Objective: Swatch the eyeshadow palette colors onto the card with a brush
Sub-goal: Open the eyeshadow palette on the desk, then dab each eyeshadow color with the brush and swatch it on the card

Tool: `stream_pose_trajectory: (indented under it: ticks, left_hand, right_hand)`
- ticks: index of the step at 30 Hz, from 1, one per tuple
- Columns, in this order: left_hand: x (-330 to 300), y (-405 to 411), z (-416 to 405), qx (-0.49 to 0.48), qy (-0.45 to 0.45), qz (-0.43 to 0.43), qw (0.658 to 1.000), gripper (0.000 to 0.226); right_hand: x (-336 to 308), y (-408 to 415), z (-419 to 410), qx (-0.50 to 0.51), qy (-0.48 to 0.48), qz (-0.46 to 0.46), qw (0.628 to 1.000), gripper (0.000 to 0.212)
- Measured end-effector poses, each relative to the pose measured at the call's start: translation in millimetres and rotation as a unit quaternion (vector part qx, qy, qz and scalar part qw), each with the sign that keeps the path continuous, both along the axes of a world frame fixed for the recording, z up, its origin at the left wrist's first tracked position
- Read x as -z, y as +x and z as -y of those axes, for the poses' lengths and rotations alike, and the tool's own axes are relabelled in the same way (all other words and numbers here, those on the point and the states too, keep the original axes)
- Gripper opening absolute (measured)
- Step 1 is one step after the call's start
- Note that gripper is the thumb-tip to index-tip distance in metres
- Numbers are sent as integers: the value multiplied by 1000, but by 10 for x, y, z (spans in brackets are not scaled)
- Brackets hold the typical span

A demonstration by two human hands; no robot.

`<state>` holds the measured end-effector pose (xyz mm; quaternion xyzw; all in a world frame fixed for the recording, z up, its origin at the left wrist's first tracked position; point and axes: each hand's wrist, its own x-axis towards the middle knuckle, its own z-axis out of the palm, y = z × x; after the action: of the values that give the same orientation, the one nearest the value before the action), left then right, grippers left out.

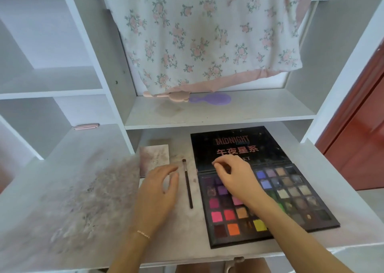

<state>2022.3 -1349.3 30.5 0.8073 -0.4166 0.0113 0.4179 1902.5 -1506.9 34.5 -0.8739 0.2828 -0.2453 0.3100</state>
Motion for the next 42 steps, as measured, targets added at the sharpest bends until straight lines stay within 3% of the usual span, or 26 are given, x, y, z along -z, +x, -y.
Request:
stream_pose_trajectory:
  ticks: [4,9,17,19,21,24,27,31,37,42]
  left_hand:
    - [168,187,-426,-99,92,13,991,39]
    - [303,217,-581,-114,210,31,971,74]
    - [331,230,-560,-105,269,100,952,107]
    - [334,229,-561,-107,274,98,951,107]
    - [341,230,-567,-106,281,101,948,108]
    - [355,232,-563,-107,285,107,947,107]
    - [359,222,-556,-100,287,117,946,106]
    - [346,193,-541,-89,290,118,946,102]
    - [325,-66,-389,-71,300,123,943,87]
    - [372,-316,-267,-76,308,135,939,79]
  right_hand:
    - [14,307,-264,-50,-49,-44,997,22]
    - [114,604,-401,-17,-183,-194,964,40]
    - [105,709,-438,28,-200,-237,950,23]
    - [60,691,-427,28,-135,-204,969,22]
    - [-34,627,-405,32,-2,-130,991,18]
    - [-200,485,-374,37,164,7,986,7]
    - [-315,252,-321,59,244,119,961,12]
    - [-314,-141,-268,66,315,189,928,9]
    - [-173,-613,-227,32,383,267,884,26]
    - [-90,-775,-174,-19,477,366,799,21]
